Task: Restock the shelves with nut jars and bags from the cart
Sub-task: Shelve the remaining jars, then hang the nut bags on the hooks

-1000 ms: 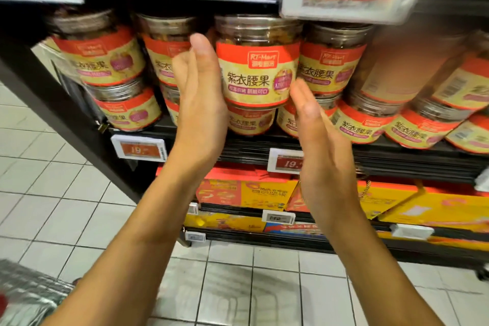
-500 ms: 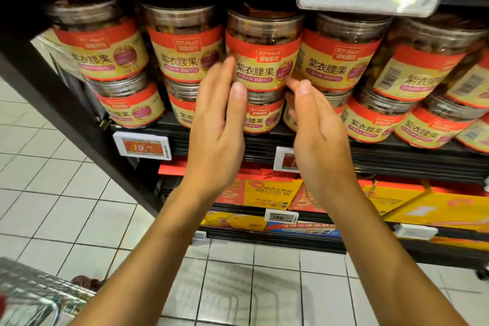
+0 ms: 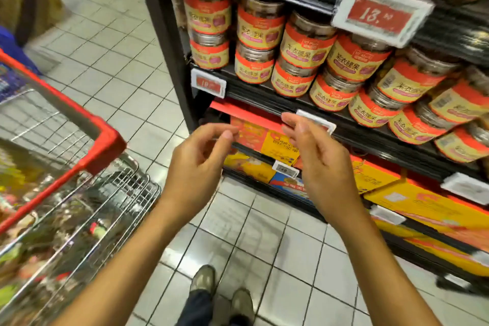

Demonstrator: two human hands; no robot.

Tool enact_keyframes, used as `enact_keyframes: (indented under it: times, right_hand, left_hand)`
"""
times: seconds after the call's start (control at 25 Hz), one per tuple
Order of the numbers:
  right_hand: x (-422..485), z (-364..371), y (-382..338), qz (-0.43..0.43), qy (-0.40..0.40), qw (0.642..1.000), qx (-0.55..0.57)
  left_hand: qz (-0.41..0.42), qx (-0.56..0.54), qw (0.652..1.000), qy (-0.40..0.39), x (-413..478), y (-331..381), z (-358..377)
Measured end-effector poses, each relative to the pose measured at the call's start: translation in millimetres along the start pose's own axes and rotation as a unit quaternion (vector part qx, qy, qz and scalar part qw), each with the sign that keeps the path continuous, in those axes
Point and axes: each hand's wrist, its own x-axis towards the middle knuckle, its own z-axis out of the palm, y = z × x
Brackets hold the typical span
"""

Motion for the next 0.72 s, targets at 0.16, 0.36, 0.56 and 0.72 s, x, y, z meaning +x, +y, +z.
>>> enact_keyframes:
  times: [0.16, 0.36, 0.56, 0.72]
  right_hand:
    - [-57, 8, -42, 0.008, -0.106, 0.994, 0.005]
    - [-102, 74, -78, 0.009, -0.227, 0.971, 0.07]
    - [-121, 209, -124, -0.023, -0.387, 0.918, 0.083]
    - [-126, 330, -160, -0.066, -0.449, 0.89, 0.053]
  left_hand:
    - [-0.097, -0.035, 0.992, 0.078, -102, 25, -64]
    - [-0.167, -0.089, 0.948, 0.257, -201, 20, -132]
    - [-0.157, -0.137, 0.894, 0.397, -244, -1, -223]
    - [-0.146, -0.134, 0.875, 0.442, -252, -19, -325]
